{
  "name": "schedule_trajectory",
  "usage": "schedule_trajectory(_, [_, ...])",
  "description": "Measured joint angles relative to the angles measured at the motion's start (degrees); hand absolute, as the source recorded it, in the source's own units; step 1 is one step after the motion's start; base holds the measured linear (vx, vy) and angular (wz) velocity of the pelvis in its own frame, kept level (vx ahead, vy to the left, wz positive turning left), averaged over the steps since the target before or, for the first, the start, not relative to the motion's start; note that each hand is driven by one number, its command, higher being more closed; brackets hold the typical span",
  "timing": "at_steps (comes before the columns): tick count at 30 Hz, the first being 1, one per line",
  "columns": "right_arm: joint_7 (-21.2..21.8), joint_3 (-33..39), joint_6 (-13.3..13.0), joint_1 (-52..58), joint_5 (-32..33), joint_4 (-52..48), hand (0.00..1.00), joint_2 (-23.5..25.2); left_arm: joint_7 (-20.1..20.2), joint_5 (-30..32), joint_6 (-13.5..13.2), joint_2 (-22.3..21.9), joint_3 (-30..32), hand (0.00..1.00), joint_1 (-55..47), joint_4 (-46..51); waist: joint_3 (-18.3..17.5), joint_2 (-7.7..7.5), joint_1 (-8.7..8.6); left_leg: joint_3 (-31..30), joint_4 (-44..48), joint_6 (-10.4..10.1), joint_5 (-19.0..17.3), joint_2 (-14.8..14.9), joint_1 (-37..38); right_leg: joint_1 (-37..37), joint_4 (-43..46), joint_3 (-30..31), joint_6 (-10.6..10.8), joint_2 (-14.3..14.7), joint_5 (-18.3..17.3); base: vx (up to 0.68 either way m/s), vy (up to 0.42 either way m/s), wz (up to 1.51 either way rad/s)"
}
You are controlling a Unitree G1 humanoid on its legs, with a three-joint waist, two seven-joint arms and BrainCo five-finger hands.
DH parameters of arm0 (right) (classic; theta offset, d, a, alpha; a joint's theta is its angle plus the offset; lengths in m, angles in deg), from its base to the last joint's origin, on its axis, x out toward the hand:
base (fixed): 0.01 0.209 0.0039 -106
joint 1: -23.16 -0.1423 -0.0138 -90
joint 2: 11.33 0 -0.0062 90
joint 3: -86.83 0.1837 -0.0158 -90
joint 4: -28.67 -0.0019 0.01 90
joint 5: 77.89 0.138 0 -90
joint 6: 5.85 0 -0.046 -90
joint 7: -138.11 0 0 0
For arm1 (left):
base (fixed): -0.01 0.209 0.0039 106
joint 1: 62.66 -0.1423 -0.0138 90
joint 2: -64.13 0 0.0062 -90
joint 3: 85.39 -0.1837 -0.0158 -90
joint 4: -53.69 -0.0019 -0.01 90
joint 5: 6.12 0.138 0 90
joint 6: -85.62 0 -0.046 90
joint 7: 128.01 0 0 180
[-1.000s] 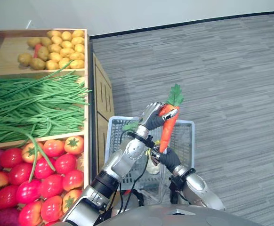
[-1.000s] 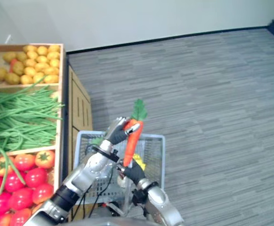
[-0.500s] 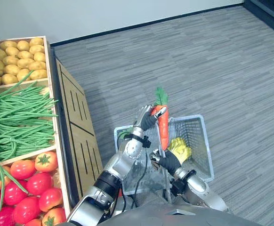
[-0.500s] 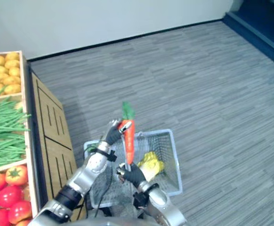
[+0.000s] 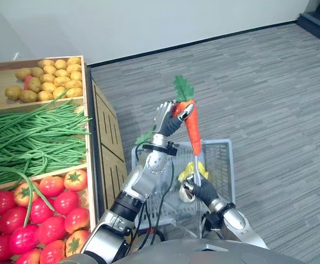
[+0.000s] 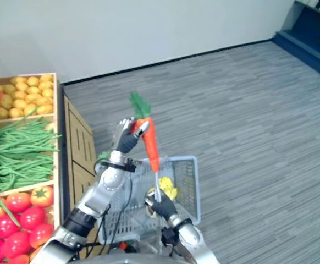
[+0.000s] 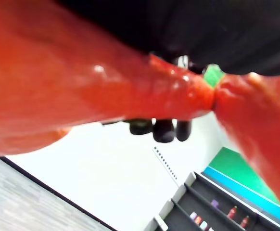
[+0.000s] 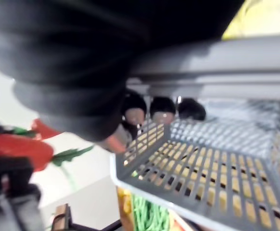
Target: Pick vegetable in the basket
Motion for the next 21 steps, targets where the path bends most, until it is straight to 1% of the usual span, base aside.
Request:
schedule_trajectory(2, [-0.2, 1.2, 0.0, 0.5, -0.7, 1.1, 1.00, 1.0, -0.1, 0.4, 0.0, 1.1, -0.2, 1.00, 1.7, 0.8, 0.0, -0.10, -0.12, -0.1, 0.0, 0.1, 0.1, -0.2, 0.0, 0.0, 0.0, -0.1, 0.0, -0.2, 0.2, -0.04, 0.043, 0.04])
schedule_trajectory(5, [-0.3, 1.4, -0.1, 0.4, -1.5, 1.8, 1.00, 1.1, -0.4, 0.4, 0.9, 2.2, -0.2, 1.00, 3.3, 0.8, -0.3, -0.45, -0.69, -0.1, 0.0, 0.2, 0.2, -0.4, 0.0, 0.0, 0.0, -0.2, 0.0, -0.5, 0.4, -0.04, 0.030, 0.00])
schedule_trajectory(6, [-0.5, 1.6, -0.4, 0.4, -1.7, 2.9, 1.00, 1.3, -0.4, 0.4, 0.9, 2.6, -0.2, 1.00, 3.3, 0.8, -0.4, -0.65, -1.14, -0.1, 0.0, 0.2, 0.2, -0.5, 0.0, 0.0, 0.0, -0.2, 0.0, -0.6, 0.4, -0.04, 0.032, 0.00])
schedule_trajectory(12, [-2.2, 2.5, -0.4, 0.3, -3.6, 3.6, 1.00, 1.7, -0.4, 0.4, 1.0, 3.0, -0.1, 1.00, 3.1, 1.2, -0.7, -1.13, -1.53, -0.1, -1.0, -0.2, 0.3, -0.9, -0.1, -0.4, 0.0, -0.2, 0.1, -0.8, 0.3, 0.00, 0.000, 0.00])
schedule_trajectory(15, [-2.6, 3.2, -0.4, 0.3, -3.4, 3.2, 1.00, 1.8, -0.4, 0.3, 0.9, 2.8, -0.1, 1.00, 0.3, 2.8, -0.7, -1.22, -1.53, 0.0, -1.0, -0.2, 0.4, -0.9, -0.1, -0.6, 0.0, -0.2, 0.1, -0.8, 0.3, 0.01, 0.004, -0.02])
schedule_trajectory(16, [-2.7, 3.5, -0.4, 0.3, -3.3, 2.5, 1.00, 1.7, -0.3, 0.2, 0.8, 1.9, 0.2, 1.00, -1.9, 2.8, -0.7, -1.20, -1.47, 0.1, -0.8, 0.2, 0.6, -0.9, -0.1, -0.6, 0.0, -0.2, 0.1, -0.6, 0.3, 0.02, 0.007, -0.05])
schedule_trajectory(18, [-2.9, 3.8, -0.4, 0.3, -3.0, 1.7, 1.00, 1.9, -0.2, 0.2, 0.8, 1.2, 0.8, 1.00, -4.2, 2.6, -0.7, -1.20, -1.48, 0.1, -0.9, 0.2, 0.6, -0.9, -0.1, -0.7, 0.0, -0.2, 0.1, -0.5, 0.3, 0.01, 0.003, -0.02])
schedule_trajectory(21, [-3.9, 6.6, -0.4, 0.4, -3.0, -1.3, 1.00, 3.3, 0.2, 0.2, 0.7, 0.4, 1.2, 1.00, -7.3, 0.7, -0.7, -1.20, -1.28, 0.1, -0.9, 0.2, 0.6, -0.9, -0.1, -0.6, 0.0, -0.2, 0.1, -0.2, 0.3, 0.00, 0.000, 0.00])
